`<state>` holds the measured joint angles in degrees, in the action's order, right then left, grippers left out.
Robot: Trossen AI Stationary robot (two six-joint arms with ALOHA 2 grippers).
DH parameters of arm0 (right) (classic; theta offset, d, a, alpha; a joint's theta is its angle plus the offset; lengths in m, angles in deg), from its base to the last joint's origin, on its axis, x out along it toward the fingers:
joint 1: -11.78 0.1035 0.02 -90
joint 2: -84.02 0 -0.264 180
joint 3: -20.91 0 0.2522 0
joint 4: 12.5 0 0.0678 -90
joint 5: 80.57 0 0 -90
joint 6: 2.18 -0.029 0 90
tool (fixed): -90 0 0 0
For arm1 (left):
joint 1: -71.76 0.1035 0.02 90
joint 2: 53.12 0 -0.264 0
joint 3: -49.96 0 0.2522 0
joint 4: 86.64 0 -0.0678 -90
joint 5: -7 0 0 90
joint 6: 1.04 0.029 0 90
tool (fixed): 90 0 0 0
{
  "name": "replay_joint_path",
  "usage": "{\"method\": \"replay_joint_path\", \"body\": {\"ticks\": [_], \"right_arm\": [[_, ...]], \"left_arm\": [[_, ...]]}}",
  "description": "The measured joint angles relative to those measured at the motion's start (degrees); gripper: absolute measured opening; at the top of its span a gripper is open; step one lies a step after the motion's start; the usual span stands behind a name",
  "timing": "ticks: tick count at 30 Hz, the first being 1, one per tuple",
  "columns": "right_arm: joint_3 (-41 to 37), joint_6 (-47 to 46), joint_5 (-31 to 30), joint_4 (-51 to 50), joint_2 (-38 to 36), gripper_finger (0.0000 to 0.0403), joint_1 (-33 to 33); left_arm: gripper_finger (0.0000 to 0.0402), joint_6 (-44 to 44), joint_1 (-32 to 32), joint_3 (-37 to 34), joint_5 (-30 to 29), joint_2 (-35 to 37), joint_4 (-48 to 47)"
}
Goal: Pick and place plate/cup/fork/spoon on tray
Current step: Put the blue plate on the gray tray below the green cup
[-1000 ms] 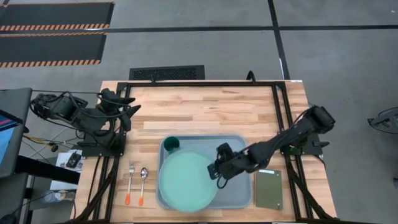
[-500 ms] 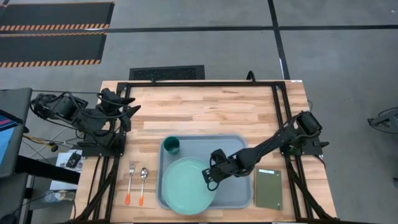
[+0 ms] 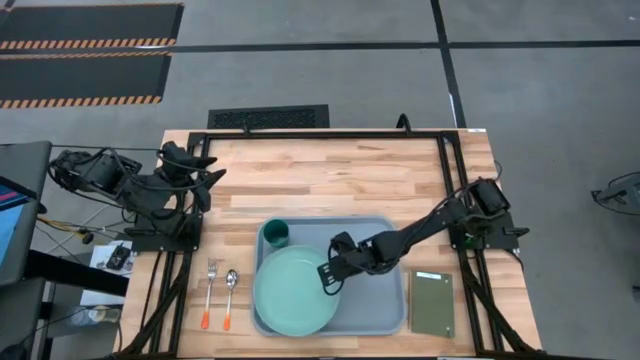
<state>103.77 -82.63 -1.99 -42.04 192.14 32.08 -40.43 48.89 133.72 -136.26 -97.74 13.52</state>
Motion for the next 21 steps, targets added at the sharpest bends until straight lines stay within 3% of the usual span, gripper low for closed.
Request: {"method": "replay_joint_path", "body": {"ticks": [21], "right_arm": [[0.0, 1.5, 1.5, 1.6, 0.0, 0.0022, -1.1]], "left_arm": [[0.0188, 0.0, 0.0, 0.0, 0.0, 0.0, 0.0]]}}
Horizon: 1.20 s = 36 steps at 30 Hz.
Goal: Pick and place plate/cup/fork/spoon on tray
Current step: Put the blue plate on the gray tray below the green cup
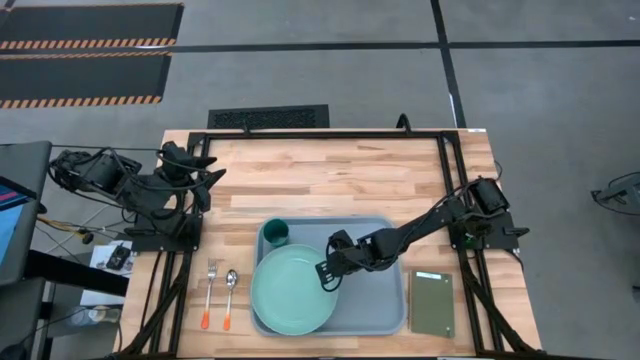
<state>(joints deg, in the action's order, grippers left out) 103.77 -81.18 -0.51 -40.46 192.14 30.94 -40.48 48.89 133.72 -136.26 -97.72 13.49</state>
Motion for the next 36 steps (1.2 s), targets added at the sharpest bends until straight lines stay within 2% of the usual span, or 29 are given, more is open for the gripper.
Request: {"method": "replay_joint_path", "body": {"ticks": [18, 24, 36], "right_arm": [[0.0, 1.2, -3.3, 0.6, 0.9, 0.0022, 0.0], [0.0, 0.0, -1.4, 5.3, 4.0, 0.0022, 0.1], [0.0, 0.8, -0.6, 3.3, 3.3, 0.0027, -0.4]], "left_arm": [[0.0188, -0.4, 0.0, 0.0, 0.4, 0.0, 0.0], [0.0188, -0.5, 0.0, 0.0, 0.4, 0.0, 0.0], [0.0188, -0.7, 0.0, 0.0, 0.4, 0.0, 0.0]]}}
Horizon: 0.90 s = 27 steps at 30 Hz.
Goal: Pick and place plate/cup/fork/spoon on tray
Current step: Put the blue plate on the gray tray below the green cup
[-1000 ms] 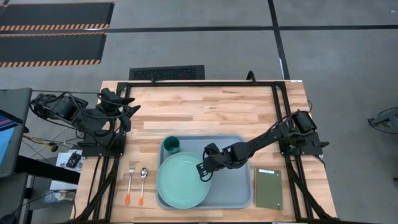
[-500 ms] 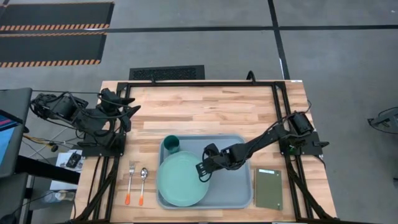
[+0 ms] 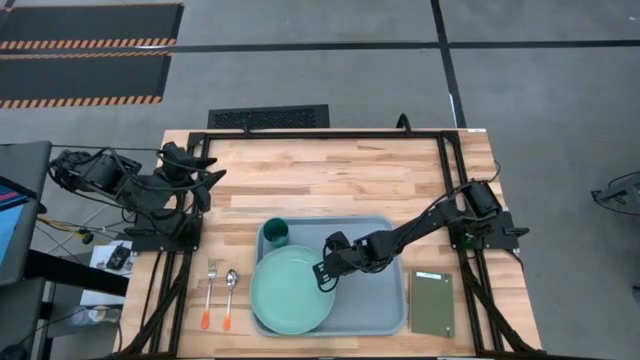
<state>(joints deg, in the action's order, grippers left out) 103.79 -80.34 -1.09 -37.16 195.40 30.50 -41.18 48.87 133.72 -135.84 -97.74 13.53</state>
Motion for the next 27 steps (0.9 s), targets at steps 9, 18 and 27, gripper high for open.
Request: {"method": "replay_joint_path", "body": {"ticks": [9, 18, 27], "right_arm": [[0.0, 0.0, 1.2, -0.9, 0.0, 0.0079, -0.1], [0.0, 1.5, 1.4, -0.7, 0.0, 0.0105, -0.5], [0.0, 2.3, 1.3, -0.7, 0.0, 0.0168, -0.8]], "left_arm": [[0.0188, 0.0, 0.0, 0.0, 0.0, 0.0, 0.0], [0.0188, -0.1, 0.0, 0.0, 0.0, 0.0, 0.0], [0.0188, -0.2, 0.0, 0.0, 0.0, 0.0, 0.0]]}}
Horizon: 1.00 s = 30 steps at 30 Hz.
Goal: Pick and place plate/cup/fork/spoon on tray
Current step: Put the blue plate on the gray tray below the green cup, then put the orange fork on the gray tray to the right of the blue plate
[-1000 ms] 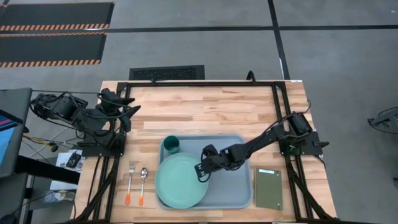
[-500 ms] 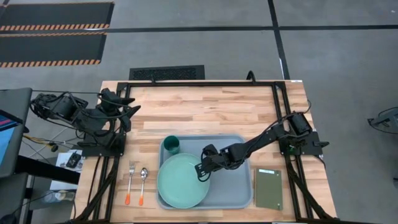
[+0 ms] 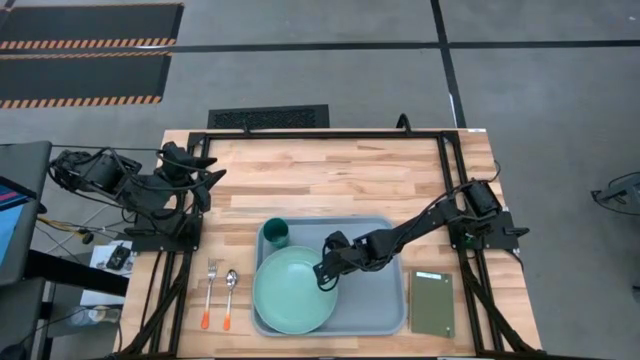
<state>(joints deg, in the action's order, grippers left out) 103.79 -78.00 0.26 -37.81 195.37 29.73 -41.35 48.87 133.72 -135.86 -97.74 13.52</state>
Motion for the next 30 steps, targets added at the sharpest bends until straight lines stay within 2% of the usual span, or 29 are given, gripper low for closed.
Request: {"method": "replay_joint_path", "body": {"ticks": [9, 22, 26, 30], "right_arm": [[0.0, -0.2, 0.0, 0.0, -0.1, 0.023, -0.1], [0.2, 2.9, 3.5, -1.7, -2.8, 0.0234, -2.6], [-0.1, 5.2, 4.5, -8.3, -6.8, 0.0234, -4.0], [0.0, 7.9, 4.2, -15.1, -14.4, 0.0234, -5.3]], "left_arm": [[0.0188, 0.0, 0.0, 0.0, 0.0, 0.0, -0.2], [0.0188, -5.2, 0.0, 0.0, 5.1, 0.0, -4.8], [0.0188, -6.3, 0.0, 0.0, 9.0, 0.0, -5.7], [0.0188, -8.0, 0.0, 0.0, 12.5, -0.3, -6.2]]}}
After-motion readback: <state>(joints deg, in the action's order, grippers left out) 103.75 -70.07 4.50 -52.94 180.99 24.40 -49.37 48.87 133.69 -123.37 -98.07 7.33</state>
